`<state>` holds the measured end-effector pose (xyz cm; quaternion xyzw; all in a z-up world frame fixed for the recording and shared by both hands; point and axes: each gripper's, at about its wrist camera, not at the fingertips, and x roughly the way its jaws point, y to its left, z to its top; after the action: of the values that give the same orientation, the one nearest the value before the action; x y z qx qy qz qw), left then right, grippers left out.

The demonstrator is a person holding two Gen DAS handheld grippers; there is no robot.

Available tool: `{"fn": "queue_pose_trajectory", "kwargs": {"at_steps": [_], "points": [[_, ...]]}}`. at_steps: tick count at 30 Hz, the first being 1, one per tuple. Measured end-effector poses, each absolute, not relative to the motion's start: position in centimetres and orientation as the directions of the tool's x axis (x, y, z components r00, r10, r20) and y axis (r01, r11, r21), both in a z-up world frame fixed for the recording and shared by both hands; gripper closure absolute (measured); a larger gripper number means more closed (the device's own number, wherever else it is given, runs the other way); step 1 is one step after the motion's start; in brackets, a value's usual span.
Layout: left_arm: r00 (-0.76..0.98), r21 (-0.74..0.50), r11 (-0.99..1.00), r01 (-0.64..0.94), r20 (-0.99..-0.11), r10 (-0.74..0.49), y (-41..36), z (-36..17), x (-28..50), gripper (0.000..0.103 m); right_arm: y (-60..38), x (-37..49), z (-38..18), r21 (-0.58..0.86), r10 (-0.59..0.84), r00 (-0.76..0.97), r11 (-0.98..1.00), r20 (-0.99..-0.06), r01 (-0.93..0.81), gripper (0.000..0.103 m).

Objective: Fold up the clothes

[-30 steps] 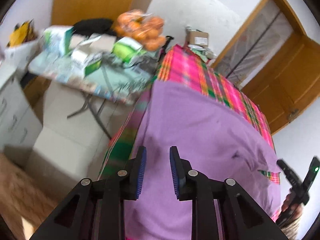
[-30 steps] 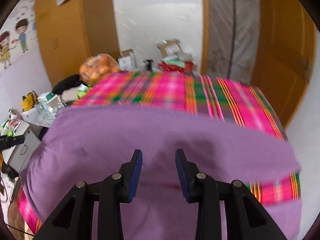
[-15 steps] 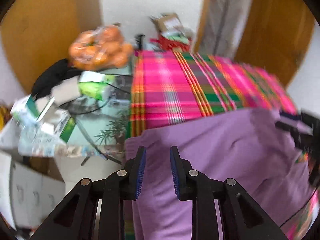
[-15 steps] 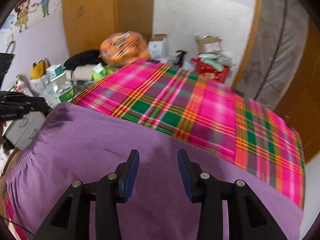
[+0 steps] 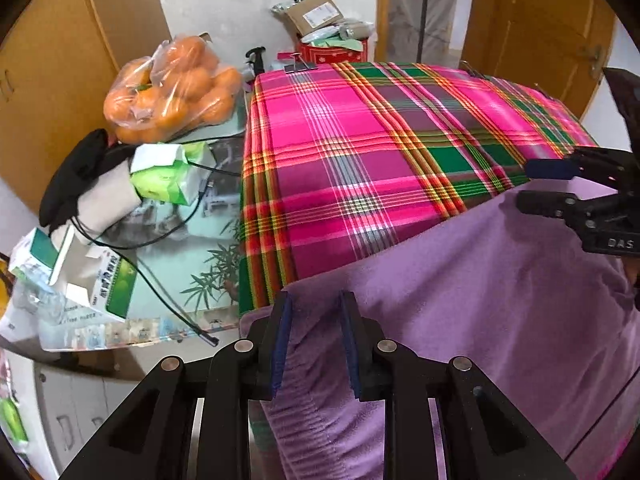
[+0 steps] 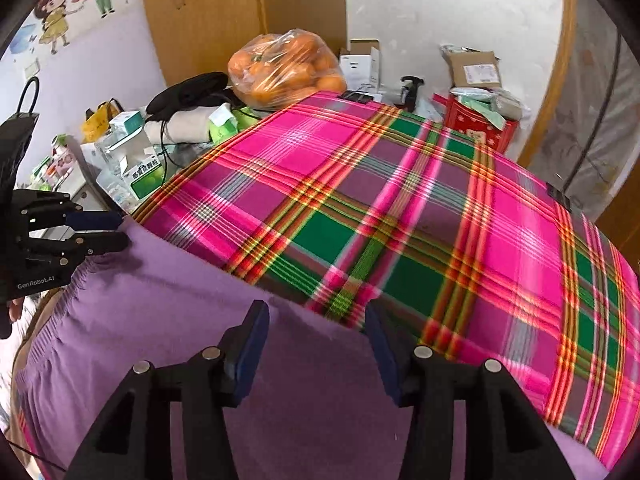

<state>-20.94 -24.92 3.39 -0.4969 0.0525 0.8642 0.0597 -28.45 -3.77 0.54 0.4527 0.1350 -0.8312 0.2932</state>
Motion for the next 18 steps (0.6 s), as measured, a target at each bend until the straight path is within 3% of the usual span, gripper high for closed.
{"fn": "queue_pose_trajectory", "kwargs": {"at_steps": [18], "points": [[-0.504,0.055,-0.979,-0.196,-0.862,0.052,-24.6,1.9,-21.8,0.077,-5.1,-28.9,-1.4,0.037,-0.388,-0.378,-0.737,-0.841,0.674,0.049]]}}
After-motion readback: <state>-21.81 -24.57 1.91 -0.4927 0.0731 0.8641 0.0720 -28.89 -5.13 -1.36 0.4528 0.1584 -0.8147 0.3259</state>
